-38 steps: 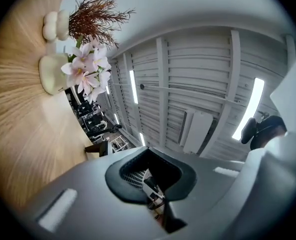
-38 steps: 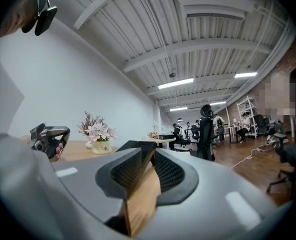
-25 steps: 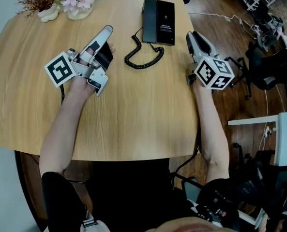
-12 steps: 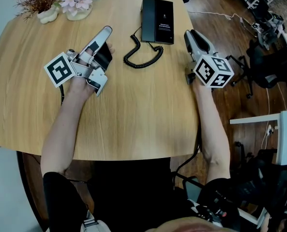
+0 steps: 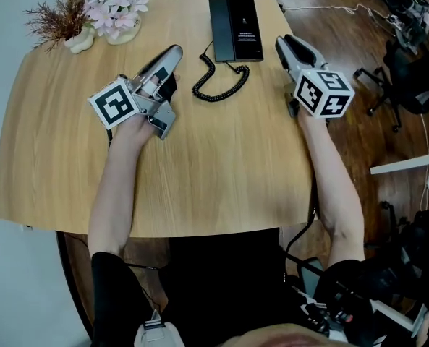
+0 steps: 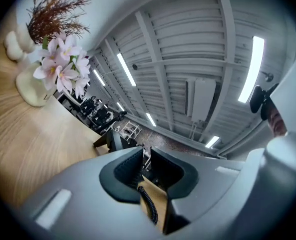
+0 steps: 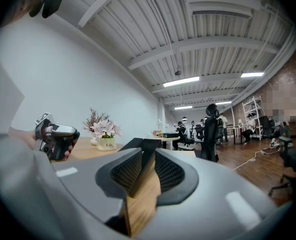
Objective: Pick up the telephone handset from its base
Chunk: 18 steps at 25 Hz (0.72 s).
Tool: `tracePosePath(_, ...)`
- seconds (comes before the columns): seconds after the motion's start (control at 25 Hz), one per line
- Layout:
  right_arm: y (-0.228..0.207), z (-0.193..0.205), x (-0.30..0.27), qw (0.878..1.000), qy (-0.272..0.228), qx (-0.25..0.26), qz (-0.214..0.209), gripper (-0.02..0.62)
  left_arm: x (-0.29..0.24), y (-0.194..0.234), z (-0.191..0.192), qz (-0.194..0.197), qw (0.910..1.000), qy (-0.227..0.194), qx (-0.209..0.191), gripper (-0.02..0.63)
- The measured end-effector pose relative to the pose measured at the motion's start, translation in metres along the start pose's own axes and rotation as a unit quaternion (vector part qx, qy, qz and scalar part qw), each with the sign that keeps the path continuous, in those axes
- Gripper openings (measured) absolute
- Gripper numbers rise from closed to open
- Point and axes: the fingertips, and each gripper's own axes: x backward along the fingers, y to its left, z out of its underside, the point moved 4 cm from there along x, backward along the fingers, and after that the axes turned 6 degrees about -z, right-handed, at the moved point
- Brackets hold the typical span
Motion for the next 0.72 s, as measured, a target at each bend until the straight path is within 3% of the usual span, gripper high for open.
tracePosePath(0.16, -0.002, 0.0, 0.0, 1.0, 0.001, 0.002, 0.0, 0.083, -0.021, 0.031, 0.005, -0.051, 0.997, 0.055, 0.016, 0.191)
tracePosePath(0.24, -0.003, 0.0, 0.0, 1.0, 0.0, 0.002, 0.001, 0.081, -0.035, 0.046, 0.002, -0.065, 0.9949, 0.071, 0.03, 0.306)
tracePosePath(0.28, -0.004, 0.0, 0.0, 1.0, 0.0, 0.002, 0.002, 0.078, -0.043, 0.051, 0.002, -0.067, 0.9937, 0.083, 0.035, 0.331)
tracePosePath(0.56, -0.002, 0.0, 0.0, 1.0, -0.002, 0.002, 0.001, 0.078, -0.091, 0.078, 0.004, -0.087, 0.9832, 0.157, 0.036, 0.339)
tracePosePath(0.72, -0.002, -0.001, 0.0, 1.0, -0.003, 0.004, -0.001, 0.078, -0.108, 0.087, 0.005, -0.101, 0.9797, 0.17, 0.035, 0.339)
